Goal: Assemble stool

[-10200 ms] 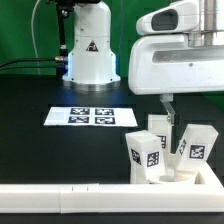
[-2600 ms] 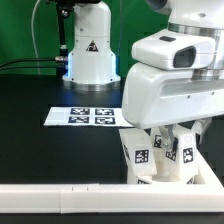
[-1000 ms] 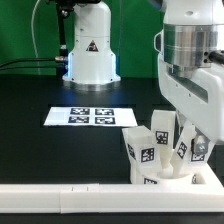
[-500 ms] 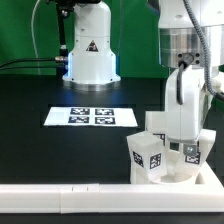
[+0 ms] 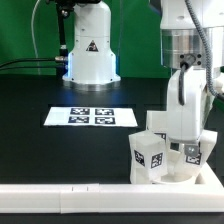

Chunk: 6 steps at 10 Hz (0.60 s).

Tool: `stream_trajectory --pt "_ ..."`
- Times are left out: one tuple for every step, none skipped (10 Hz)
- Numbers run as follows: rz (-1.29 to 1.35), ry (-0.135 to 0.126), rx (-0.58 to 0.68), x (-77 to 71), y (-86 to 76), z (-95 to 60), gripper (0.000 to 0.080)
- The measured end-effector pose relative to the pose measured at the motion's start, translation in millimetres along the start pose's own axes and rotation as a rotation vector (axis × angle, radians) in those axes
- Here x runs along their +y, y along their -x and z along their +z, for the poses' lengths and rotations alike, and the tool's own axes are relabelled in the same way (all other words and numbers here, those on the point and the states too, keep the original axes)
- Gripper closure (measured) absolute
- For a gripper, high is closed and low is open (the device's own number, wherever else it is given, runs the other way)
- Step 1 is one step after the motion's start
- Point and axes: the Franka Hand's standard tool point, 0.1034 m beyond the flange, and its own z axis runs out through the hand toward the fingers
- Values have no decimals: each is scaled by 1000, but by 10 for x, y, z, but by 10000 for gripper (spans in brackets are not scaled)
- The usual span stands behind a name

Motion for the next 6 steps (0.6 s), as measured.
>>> stream_trajectory --pt "-9 0 0 2 2 2 402" --pt "-11 0 -1 2 7 -3 236" --pt "-77 -3 -11 -14 43 -102 177" --pt "-149 -16 -36 -33 79 -328 177" --pt "-216 -25 -58 22 27 -554 155" --pt "-226 -1 -47 150 -20 -464 151"
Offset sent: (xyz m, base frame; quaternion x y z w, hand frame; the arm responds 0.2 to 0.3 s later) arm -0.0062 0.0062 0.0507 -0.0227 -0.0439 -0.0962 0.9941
